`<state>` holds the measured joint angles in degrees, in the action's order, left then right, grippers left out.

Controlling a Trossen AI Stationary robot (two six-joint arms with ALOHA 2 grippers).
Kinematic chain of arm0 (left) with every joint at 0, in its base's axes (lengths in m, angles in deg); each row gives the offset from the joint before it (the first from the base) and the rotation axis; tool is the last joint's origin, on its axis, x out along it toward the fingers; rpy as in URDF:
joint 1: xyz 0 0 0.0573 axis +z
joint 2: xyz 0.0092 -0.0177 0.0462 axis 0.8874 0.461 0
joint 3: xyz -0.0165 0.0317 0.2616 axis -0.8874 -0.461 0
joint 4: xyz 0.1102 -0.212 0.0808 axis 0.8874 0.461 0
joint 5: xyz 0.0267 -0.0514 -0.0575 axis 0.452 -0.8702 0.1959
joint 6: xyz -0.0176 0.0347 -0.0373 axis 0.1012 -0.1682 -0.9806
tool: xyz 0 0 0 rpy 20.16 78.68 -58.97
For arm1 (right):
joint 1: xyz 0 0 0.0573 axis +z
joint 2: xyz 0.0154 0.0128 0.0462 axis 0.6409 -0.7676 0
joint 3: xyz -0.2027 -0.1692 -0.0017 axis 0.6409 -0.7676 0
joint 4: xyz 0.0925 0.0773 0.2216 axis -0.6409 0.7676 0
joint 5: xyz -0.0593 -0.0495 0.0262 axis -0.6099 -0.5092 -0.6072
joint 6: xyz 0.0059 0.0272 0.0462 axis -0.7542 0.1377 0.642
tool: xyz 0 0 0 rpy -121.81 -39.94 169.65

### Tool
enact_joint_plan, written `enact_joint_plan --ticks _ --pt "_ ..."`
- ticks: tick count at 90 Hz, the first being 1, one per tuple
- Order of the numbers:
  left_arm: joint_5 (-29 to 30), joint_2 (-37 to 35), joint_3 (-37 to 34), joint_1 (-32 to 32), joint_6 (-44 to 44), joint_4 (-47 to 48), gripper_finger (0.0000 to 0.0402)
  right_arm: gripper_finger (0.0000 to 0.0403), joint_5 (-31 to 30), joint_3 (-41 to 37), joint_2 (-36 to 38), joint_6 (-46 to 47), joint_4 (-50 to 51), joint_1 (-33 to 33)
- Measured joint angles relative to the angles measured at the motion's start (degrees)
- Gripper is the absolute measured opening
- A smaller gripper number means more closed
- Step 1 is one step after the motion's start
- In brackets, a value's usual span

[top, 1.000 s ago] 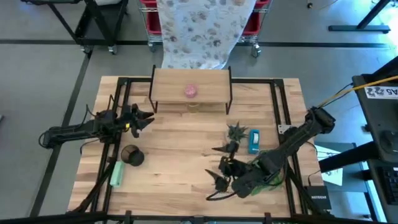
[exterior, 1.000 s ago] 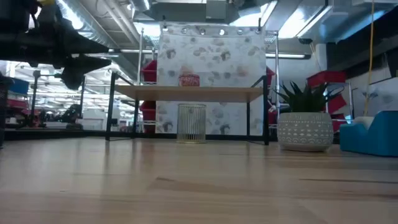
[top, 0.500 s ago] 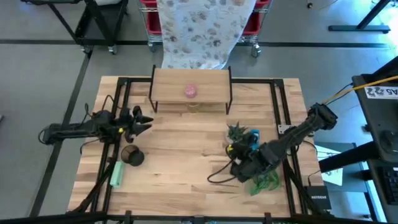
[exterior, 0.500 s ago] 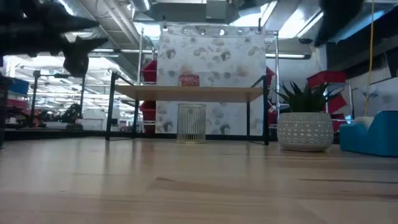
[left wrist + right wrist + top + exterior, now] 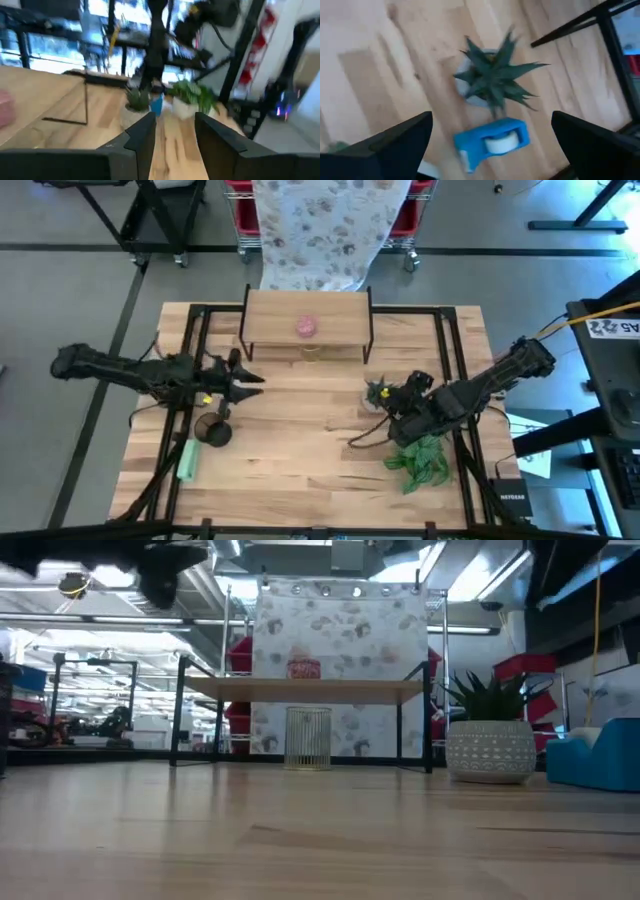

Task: Stock shelves
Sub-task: Put the top potted plant on the shelf

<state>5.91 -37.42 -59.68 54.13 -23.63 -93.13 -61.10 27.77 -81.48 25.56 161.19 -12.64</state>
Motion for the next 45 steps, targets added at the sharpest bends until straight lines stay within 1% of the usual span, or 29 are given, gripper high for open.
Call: enact_joint_plan --ticks 5,15,24,32,39,45 --pt "0.0 6.0 4.4 -0.5 0.3 2.8 0.0121 0.0395 1.6 -1.4 1.5 -2.6 0.8 -1.5" --pt "0.0 17.3 13.1 -1.1 1.7 9.0 0.0121 0.0395 7.8 -4.0 4.3 -10.5 1.5 -6.9" --pt "0.0 27.1 19.5 -1.1 4.7 12.4 0.0122 0.0395 8.8 -6.4 5.8 -19.1 0.5 -12.7" --pt "0.0 34.9 23.6 -1.1 8.5 12.5 0.0127 0.0394 9.2 -7.8 6.1 -27.8 -1.7 -17.8" --pt "0.0 40.5 26.8 -1.0 12.3 11.7 0.0138 0.0395 10.4 -9.2 6.1 -35.7 -5.8 -22.2" --pt "0.0 45.1 29.1 -0.4 12.9 10.6 0.0151 0.0395 11.7 -10.3 6.0 -41.1 -8.2 -26.0"
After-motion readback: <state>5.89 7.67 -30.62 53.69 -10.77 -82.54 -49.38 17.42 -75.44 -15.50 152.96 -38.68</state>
